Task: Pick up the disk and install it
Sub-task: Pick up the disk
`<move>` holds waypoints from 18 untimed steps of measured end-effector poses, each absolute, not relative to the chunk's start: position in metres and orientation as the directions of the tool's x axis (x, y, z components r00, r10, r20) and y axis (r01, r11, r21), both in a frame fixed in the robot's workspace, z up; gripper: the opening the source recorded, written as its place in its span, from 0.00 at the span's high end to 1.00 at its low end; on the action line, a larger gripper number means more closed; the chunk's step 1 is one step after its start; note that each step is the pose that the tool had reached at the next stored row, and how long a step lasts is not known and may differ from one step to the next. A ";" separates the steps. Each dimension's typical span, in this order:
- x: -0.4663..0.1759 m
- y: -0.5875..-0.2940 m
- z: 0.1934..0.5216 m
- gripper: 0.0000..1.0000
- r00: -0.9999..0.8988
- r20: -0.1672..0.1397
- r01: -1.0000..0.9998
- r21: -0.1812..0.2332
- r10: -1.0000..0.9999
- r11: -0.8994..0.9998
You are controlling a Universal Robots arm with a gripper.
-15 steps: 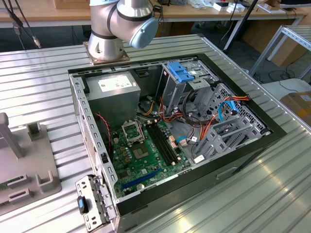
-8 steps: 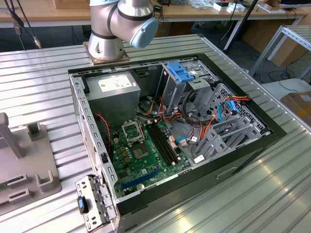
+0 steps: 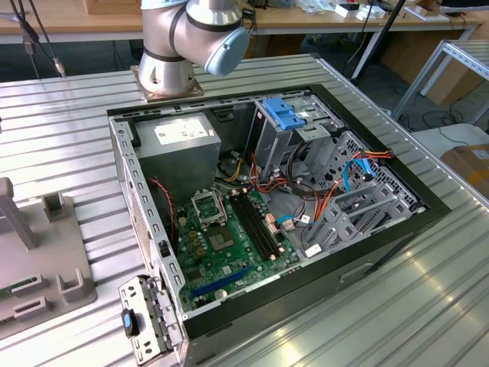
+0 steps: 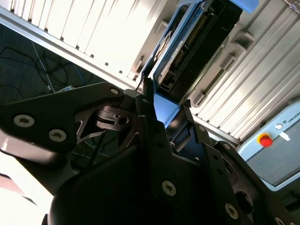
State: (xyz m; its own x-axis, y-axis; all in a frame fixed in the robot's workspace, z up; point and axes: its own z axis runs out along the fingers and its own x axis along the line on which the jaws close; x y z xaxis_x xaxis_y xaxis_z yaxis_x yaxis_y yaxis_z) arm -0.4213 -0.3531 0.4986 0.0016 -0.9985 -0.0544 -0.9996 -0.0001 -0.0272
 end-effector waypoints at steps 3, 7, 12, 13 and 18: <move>-0.418 -0.353 0.499 0.63 0.002 -0.054 -1.000 -0.027 -0.999 0.000; -0.415 -0.353 0.499 0.63 0.002 -0.054 -1.000 -0.027 -0.999 0.000; -0.410 -0.353 0.499 0.63 0.002 -0.054 -1.000 -0.027 -0.999 0.000; -0.408 -0.353 0.499 0.63 0.002 -0.054 -1.000 -0.027 -0.999 0.000; -0.405 -0.353 0.499 0.63 0.002 -0.054 -1.000 -0.027 -0.999 0.000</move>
State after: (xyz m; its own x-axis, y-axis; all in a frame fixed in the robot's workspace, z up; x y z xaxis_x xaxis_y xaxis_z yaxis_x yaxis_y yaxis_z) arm -0.4051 -0.3530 0.4986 0.0016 -0.9985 -0.0544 -0.9996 -0.0001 -0.0271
